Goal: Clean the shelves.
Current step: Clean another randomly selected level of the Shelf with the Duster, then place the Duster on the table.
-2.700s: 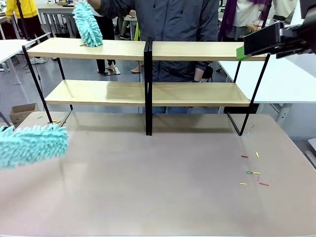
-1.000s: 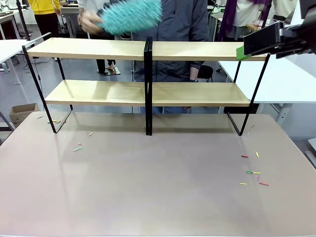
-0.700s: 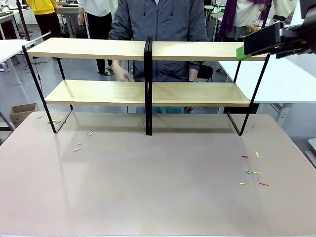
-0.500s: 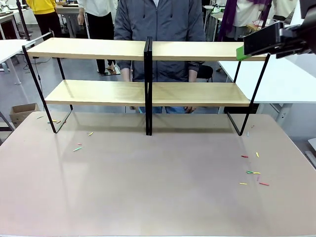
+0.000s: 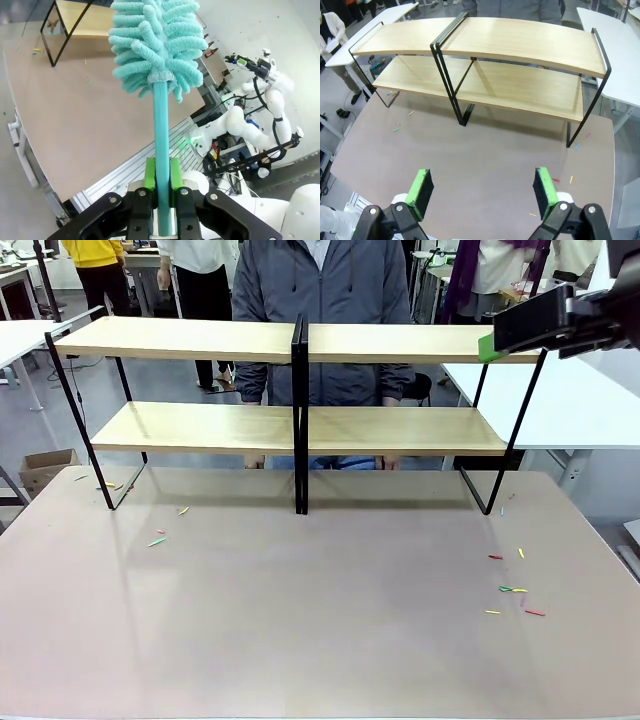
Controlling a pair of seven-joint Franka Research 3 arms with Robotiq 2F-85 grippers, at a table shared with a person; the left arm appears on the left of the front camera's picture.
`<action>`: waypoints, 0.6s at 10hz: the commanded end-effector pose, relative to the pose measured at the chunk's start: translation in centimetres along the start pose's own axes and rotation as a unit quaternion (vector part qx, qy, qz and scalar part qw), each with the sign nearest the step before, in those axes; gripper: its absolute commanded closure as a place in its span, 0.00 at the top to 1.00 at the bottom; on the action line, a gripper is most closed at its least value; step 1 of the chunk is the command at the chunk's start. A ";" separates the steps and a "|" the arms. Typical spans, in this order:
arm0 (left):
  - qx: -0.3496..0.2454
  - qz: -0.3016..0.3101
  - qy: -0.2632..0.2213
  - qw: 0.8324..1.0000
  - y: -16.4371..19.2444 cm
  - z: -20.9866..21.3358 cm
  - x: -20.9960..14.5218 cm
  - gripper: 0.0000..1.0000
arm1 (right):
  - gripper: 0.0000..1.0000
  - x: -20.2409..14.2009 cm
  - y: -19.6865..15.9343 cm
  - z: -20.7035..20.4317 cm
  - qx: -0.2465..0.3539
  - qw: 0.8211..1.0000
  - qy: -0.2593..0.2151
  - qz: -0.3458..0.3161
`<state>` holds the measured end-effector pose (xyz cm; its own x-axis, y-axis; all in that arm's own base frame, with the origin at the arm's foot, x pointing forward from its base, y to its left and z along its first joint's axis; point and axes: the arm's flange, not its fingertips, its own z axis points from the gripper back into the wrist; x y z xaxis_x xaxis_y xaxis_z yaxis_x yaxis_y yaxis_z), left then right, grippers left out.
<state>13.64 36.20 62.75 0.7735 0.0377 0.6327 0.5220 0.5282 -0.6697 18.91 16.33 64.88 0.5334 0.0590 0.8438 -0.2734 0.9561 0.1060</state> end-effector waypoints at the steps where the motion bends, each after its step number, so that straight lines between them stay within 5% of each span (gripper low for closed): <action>1: -0.009 -0.016 -0.009 1.000 -0.4 -0.2 0.2 0.13 | 1.00 0.0 0.0 0.0 0.000 1.000 0.000 -0.002; 6: -0.009 -0.016 -0.009 1.000 -0.4 -0.2 0.2 0.13 | 1.00 0.0 0.0 0.0 0.000 1.000 0.000 -0.002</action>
<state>13.88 36.05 62.88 0.7686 0.0324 0.6389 0.5318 0.5228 -0.6662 18.91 16.33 64.89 0.5334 0.0590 0.8438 -0.2734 0.9560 0.1060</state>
